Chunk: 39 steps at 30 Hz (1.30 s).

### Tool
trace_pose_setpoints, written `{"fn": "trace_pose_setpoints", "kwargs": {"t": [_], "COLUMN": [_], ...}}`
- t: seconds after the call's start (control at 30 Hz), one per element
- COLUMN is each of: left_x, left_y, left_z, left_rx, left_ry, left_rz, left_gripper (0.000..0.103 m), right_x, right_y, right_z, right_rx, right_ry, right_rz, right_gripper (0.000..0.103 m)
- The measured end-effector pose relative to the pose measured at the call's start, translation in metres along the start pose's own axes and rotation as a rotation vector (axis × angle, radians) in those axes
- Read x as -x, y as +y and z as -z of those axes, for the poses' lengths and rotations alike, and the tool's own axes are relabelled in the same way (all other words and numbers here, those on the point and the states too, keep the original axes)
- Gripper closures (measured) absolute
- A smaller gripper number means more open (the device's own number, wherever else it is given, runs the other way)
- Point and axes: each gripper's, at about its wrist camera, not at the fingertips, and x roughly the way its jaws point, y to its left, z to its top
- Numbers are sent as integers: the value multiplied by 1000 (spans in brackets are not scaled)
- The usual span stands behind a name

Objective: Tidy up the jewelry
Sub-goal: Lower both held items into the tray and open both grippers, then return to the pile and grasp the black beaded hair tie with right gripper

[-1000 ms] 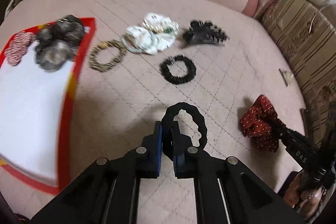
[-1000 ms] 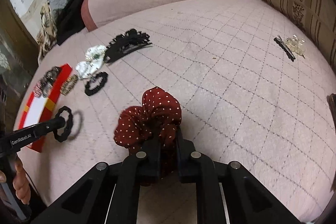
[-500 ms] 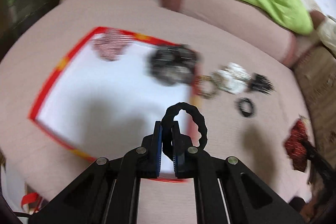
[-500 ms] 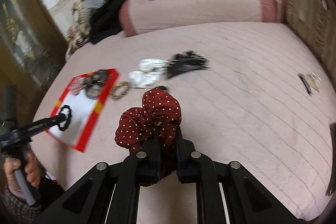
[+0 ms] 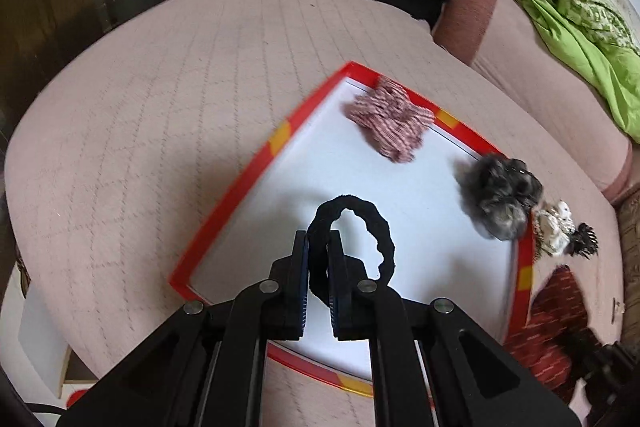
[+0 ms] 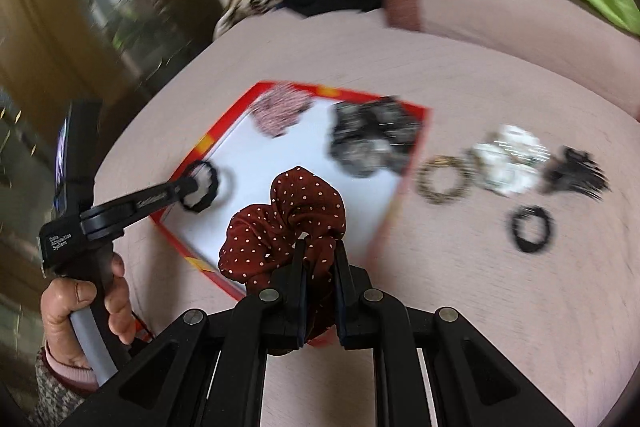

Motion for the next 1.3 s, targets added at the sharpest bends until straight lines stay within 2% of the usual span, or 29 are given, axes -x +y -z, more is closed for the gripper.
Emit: {"fn": "trace_pose_setpoints", "kwargs": {"t": [0.13,0.33,0.4,0.47,0.57,0.7,0.8,0.97,1.1,1.3], "left_x": [-2,-2,-1,3,10,16,22,42,68,96], "left_y": [10,20,19,17,16,13,8,-1,-10,-51], "left_z": [-1,-5,-4,-3,-2,2,5,14,21,36], "left_rx": [21,63,64,66,73,87,77,59,54,-57], "left_ry": [0,-21,-27,-46,-73,-96,-121,-149,-161,-160], "left_rz": [-8,-10,-2,5,30,75,72,51,96,104], "left_gripper": [95,92,82,69,60,53,52,52,52,51], "right_x": [-38,-67,-66,-59,-46,-23,-8,23,48,84], "right_y": [30,37,35,32,35,41,39,14,-20,-89], "right_z": [4,16,15,13,11,14,18,37,58,88], "right_rx": [83,103,88,71,79,106,109,70,32,-105], "right_ry": [61,114,113,97,75,35,8,-38,-72,-108], "right_rz": [12,42,35,23,8,4,12,22,60,114], "right_gripper": [91,88,77,70,61,52,45,44,44,44]}}
